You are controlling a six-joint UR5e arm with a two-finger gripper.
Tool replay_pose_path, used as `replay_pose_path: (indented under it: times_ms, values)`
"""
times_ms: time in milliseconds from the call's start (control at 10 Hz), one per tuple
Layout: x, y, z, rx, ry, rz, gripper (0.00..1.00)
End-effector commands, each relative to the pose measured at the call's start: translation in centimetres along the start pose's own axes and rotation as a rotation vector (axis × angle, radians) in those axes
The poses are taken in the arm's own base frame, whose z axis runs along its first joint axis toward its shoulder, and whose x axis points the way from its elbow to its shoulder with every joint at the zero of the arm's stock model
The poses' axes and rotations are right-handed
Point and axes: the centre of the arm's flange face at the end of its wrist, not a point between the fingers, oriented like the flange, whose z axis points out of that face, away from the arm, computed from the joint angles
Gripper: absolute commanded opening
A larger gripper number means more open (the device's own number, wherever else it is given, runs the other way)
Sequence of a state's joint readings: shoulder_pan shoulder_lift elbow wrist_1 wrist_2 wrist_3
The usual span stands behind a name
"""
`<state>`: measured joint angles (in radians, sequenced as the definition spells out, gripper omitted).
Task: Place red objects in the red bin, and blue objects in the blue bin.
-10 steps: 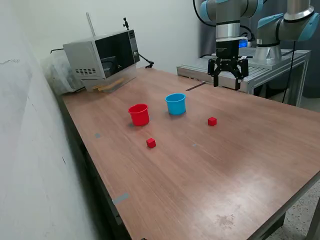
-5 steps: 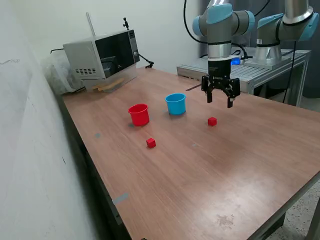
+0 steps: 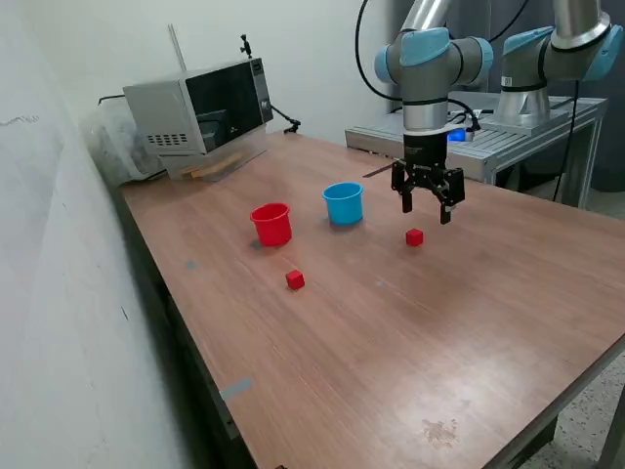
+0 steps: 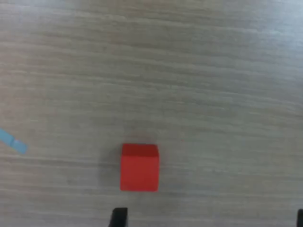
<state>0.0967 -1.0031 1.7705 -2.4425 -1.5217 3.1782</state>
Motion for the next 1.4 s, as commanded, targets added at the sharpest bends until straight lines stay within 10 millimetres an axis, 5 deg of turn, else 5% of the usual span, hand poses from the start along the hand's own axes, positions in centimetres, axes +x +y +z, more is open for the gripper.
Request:
replay_pose_path:
  times_ms: [0, 1300]
  values:
    - [-1.5, -0.6, 1.1, 0.014, -0.003, 0.024, 1.00]
    - [-1.8, -1.6, 3.6, 0.046, -0.004, 0.022, 1.00]
